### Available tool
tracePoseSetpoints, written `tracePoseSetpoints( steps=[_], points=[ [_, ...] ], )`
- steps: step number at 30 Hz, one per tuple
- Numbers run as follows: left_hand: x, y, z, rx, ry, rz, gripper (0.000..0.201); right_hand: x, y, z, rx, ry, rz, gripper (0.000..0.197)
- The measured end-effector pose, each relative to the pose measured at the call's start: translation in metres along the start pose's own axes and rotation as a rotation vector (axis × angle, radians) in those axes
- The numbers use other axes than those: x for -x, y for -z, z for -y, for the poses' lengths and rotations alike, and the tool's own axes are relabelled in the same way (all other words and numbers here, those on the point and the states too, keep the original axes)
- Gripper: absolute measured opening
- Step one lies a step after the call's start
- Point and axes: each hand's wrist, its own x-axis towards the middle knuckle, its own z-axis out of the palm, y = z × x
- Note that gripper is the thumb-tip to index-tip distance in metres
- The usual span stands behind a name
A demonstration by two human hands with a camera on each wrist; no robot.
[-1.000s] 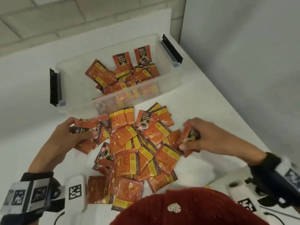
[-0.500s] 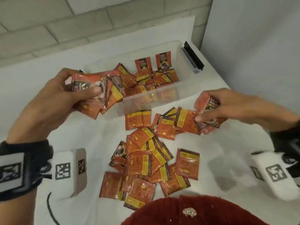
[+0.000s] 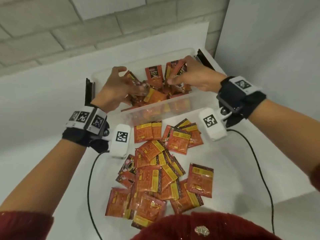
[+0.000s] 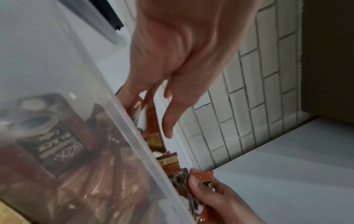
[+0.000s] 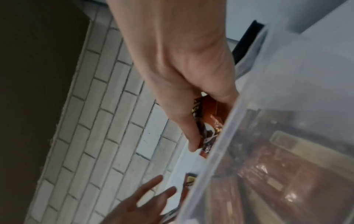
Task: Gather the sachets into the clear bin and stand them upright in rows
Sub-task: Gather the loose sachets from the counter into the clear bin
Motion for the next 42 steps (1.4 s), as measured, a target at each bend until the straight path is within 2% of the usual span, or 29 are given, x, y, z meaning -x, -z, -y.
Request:
tracePoseSetpoints(
  steps=[3, 4, 8, 10, 12, 15, 17, 19, 22, 26, 29, 32, 35, 36, 38, 40, 42],
  points=[
    [0.007, 0.004, 0.006, -0.079, -0.03, -0.061, 0.07, 0.005, 0.003, -0.012, 0.082, 0.027, -0.012, 0.03],
    [0.01, 0.006, 0.008, -0.096, -0.041, -0.078, 0.065, 0.008, 0.004, -0.013, 0.099, 0.029, -0.031, 0.029],
    [0.035, 0.007, 0.011, -0.2, -0.133, -0.118, 0.048, 0.019, 0.003, -0.008, 0.243, 0.075, -0.133, 0.055],
    [0.051, 0.007, 0.011, -0.253, -0.175, -0.072, 0.04, 0.027, 0.002, -0.004, 0.343, 0.128, -0.182, 0.053],
    [0.072, 0.006, 0.009, -0.308, -0.204, -0.001, 0.034, 0.043, 0.003, -0.002, 0.373, 0.196, -0.207, 0.04],
    [0.103, 0.008, 0.01, -0.369, -0.222, 0.067, 0.025, 0.085, 0.005, -0.004, 0.322, 0.237, -0.089, 0.018],
    [0.122, 0.011, 0.011, -0.359, -0.21, 0.105, 0.022, 0.121, 0.004, -0.009, 0.259, 0.202, -0.001, 0.008],
    [0.14, 0.014, 0.011, -0.335, -0.204, 0.164, 0.021, 0.158, 0.004, -0.018, 0.2, 0.162, 0.076, 0.005],
    [0.17, 0.012, 0.008, -0.281, -0.214, 0.263, 0.021, 0.209, 0.006, -0.035, 0.174, 0.121, 0.18, 0.012],
    [0.207, 0.005, 0.008, -0.232, -0.322, 0.37, 0.022, 0.262, 0.015, -0.07, 0.17, 0.01, 0.32, 0.01],
    [0.23, 0.0, 0.016, -0.172, -0.395, 0.423, 0.028, 0.296, 0.021, -0.11, 0.209, -0.119, 0.446, 0.011],
    [0.255, -0.024, 0.03, -0.14, -0.435, 0.499, 0.038, 0.329, 0.016, -0.179, 0.213, -0.255, 0.554, 0.008],
    [0.28, -0.07, 0.052, -0.137, -0.452, 0.677, 0.024, 0.358, 0.002, -0.265, 0.282, -0.424, 0.626, 0.006],
    [0.284, -0.091, 0.064, -0.147, -0.422, 0.765, 0.019, 0.367, -0.003, -0.294, 0.291, -0.491, 0.637, 0.01],
    [0.286, -0.14, 0.093, -0.185, -0.273, 0.944, 0.014, 0.381, -0.018, -0.352, 0.289, -0.621, 0.63, 0.01],
    [0.282, -0.191, 0.131, -0.305, -0.143, 1.12, 0.016, 0.39, -0.034, -0.409, 0.284, -0.739, 0.594, 0.012],
    [0.27, -0.24, 0.177, -0.451, -0.115, 1.3, 0.019, 0.391, -0.053, -0.467, 0.28, -0.837, 0.547, 0.012]
  ],
)
